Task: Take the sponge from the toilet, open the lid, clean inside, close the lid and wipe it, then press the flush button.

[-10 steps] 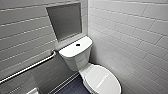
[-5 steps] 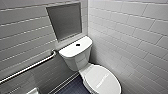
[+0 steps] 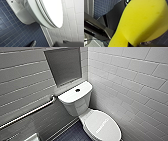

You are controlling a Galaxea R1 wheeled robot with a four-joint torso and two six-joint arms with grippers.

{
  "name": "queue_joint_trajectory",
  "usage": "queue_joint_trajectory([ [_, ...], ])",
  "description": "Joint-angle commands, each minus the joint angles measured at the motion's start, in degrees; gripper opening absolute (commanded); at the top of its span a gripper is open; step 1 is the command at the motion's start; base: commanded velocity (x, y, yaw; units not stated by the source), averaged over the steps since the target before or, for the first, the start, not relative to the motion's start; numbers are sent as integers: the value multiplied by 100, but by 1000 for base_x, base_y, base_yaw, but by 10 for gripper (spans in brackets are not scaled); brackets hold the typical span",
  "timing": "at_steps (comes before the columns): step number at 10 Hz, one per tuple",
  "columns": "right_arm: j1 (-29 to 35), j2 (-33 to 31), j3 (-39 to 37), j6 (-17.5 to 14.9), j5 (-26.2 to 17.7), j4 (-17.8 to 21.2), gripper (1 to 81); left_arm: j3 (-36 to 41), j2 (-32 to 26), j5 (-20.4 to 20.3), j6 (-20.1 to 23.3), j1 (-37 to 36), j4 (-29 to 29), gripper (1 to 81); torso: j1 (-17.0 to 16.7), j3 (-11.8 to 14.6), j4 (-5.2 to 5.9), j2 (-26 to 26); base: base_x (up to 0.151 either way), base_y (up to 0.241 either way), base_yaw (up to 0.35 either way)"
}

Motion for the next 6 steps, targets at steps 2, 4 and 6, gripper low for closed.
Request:
queue_joint_trajectory([
  [2,-39,-184,52,-3,-317,-229,10,129,109,277,-57,-744,-155,811,2,-105,0,2,0,0,0],
  [4,13,-157,52,-3,-317,-229,10,112,232,242,-91,-920,-217,811,5,-170,-299,5,0,0,0],
  [6,13,-148,61,-21,-317,-247,10,-46,399,233,-223,-1096,-217,811,5,-172,-183,6,0,0,0],
])
